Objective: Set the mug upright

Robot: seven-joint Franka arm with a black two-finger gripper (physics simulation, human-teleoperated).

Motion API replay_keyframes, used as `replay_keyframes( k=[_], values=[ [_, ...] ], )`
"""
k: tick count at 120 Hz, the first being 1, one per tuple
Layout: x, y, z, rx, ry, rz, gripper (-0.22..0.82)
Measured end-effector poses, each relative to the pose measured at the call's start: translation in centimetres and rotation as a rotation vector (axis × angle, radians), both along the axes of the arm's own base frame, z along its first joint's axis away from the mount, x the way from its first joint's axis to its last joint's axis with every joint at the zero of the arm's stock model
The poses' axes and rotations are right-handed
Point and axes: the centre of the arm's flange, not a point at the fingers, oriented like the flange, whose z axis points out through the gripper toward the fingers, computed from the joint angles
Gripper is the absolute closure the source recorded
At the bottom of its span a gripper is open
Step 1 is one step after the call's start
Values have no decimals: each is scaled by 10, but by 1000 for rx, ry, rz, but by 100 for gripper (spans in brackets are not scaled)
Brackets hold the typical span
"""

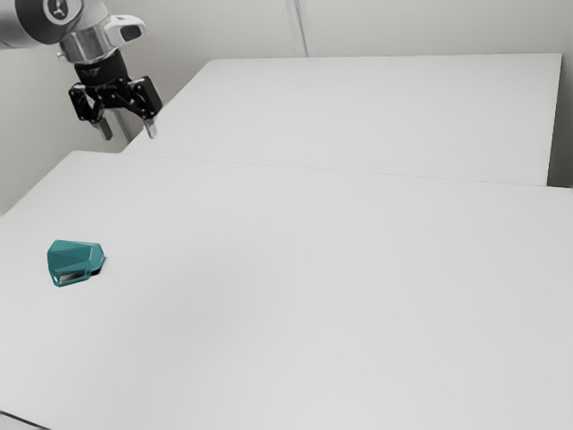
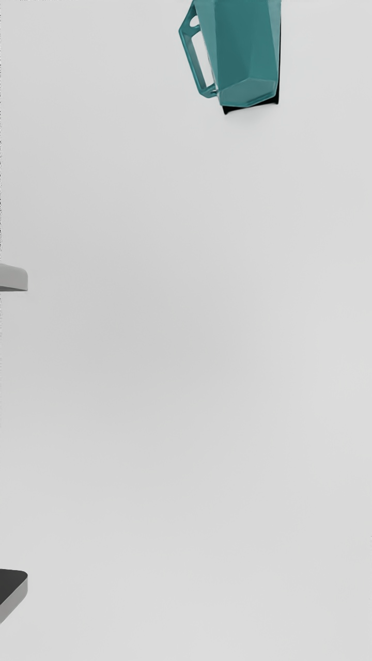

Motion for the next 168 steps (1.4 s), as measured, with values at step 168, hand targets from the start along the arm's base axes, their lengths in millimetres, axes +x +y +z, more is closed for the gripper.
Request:
replay_keyframes(
  k=[168],
  values=[
    [-199,399,-180,-225,-386,20,2]
  ],
)
